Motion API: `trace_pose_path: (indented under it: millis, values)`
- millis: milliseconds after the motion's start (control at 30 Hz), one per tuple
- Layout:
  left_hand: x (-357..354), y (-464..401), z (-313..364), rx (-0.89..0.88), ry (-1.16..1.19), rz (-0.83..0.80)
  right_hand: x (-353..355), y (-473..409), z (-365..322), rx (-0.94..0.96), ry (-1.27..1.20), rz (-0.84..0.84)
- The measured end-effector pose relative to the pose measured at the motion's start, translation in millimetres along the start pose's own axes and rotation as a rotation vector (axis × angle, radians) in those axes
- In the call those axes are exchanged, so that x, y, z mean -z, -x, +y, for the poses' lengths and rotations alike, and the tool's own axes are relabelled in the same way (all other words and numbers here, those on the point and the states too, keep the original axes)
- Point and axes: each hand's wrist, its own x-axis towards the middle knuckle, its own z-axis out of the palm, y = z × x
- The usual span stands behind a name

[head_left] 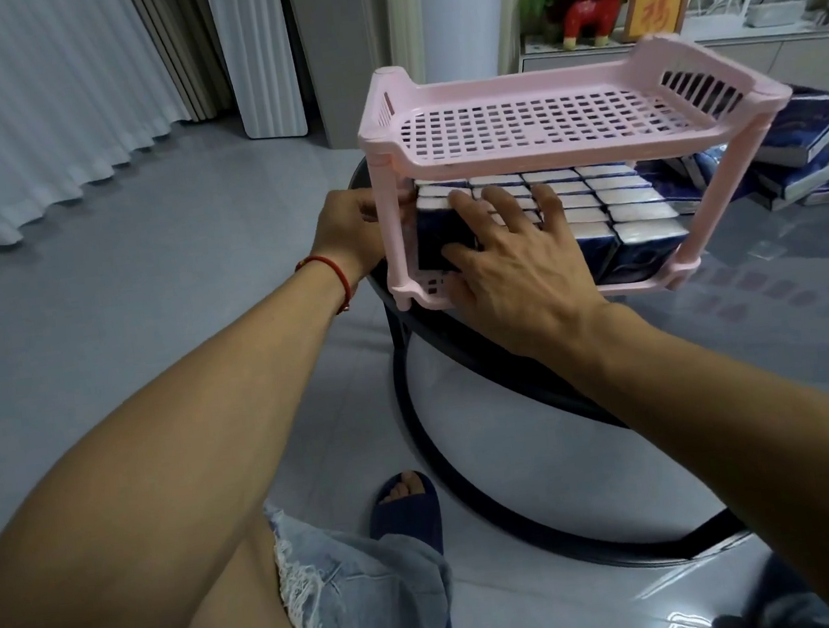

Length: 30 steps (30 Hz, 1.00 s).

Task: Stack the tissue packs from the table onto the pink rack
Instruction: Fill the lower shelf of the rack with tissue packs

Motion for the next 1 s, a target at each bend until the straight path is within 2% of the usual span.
trace_pose_path:
  millis: [100,233,367,500,633,733,1000]
  values:
    - [17,18,7,0.150,0.165,-0.067,2,-2,-2,0.001,0.031,-0.025]
    - [42,46,10,0.272,0.272,-0.303,11,-6,-1,0.002,0.048,-0.055]
    - [36,67,15,0.117,0.075,-0.447,21,-11,-2,0.027,0.103,-0.104]
    - [22,72,14,0.056,-0.135,-0.356,25,-14,-6,0.006,0.107,-0.126]
    - [21,74,13,0.061,-0.157,-0.323,27,-6,-7,0.061,0.083,-0.084]
    - [23,75,16,0.062,-0.181,-0.316,26,-3,-5,0.080,0.111,-0.145]
    - [24,75,20,0.074,-0.194,-0.306,14,-17,-7,-0.056,0.207,-0.168]
